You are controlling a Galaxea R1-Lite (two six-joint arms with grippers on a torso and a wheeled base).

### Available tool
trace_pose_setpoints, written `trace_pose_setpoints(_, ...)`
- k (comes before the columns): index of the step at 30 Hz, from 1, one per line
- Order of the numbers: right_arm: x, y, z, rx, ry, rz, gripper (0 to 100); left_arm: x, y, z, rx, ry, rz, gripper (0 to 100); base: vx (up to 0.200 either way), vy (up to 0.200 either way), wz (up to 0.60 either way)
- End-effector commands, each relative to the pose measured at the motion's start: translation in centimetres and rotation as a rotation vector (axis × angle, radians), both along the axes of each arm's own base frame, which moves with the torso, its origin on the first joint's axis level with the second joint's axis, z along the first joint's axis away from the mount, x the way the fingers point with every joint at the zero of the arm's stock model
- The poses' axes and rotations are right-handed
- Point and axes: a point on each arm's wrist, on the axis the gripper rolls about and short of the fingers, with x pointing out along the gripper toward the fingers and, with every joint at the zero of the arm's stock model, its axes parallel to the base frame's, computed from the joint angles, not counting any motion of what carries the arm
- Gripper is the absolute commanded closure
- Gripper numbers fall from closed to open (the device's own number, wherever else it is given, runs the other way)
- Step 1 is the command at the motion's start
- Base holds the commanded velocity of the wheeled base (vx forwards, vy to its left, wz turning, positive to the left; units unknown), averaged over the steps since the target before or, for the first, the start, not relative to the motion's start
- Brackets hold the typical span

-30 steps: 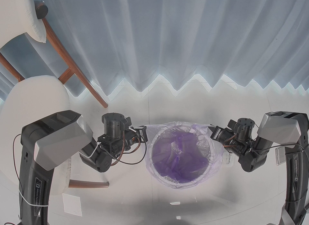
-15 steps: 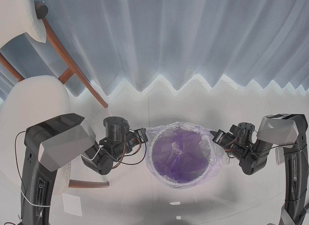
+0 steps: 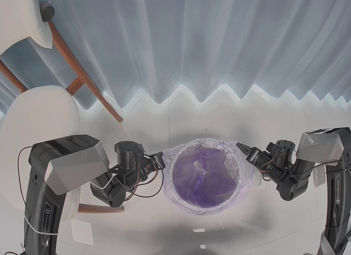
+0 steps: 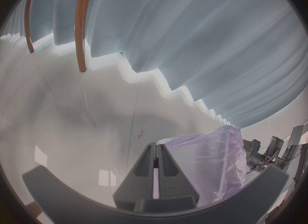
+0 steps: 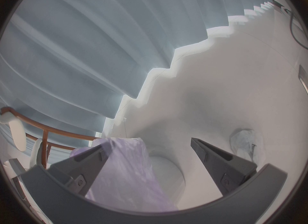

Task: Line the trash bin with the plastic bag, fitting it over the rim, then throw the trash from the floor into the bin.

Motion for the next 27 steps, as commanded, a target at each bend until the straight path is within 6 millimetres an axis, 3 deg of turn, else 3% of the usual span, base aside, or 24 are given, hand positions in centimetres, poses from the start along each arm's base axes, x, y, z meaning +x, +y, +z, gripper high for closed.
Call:
trace_pose_setpoints(1, -1.2, -0.2, 1.8, 0.026, -0.012, -0.008, 0, -0.9, 0.2, -0.1, 0.003, -0.004, -0.004, 100, 0.0, 0.0, 0.0)
trace_pose_setpoints(5, -3.2, -0.6, 2.6, 0.065, 0.025, -0.03, 0, -2.4, 0.0, -0.9, 0.018, 0.019, -0.029, 100, 0.0, 0.0, 0.0)
trace_pose_setpoints(6, -3.2, -0.6, 2.6, 0.065, 0.025, -0.03, 0, -2.4, 0.0, -0.9, 0.018, 0.019, -0.029, 0, 0.0, 0.0, 0.0)
trace_pose_setpoints(13, -7.7, -0.9, 3.0, 0.06, 0.109, -0.028, 0, -3.0, 0.4, 1.2, -0.007, -0.03, -0.025, 0, 0.0, 0.0, 0.0)
trace_pose_setpoints(18, -9.5, -1.0, 2.5, 0.06, 0.128, -0.027, 0, -4.5, 1.3, 2.7, -0.008, -0.026, -0.021, 0, 0.0, 0.0, 0.0)
trace_pose_setpoints(21, -10.2, -1.0, 2.1, 0.054, 0.157, -0.027, 0, -5.6, 1.5, 2.7, -0.009, -0.027, -0.029, 0, 0.0, 0.0, 0.0)
trace_pose_setpoints(27, -10.3, -1.0, 1.6, 0.045, 0.177, -0.047, 0, -7.7, 2.4, 1.0, 0.027, 0.038, -0.031, 0, 0.0, 0.0, 0.0)
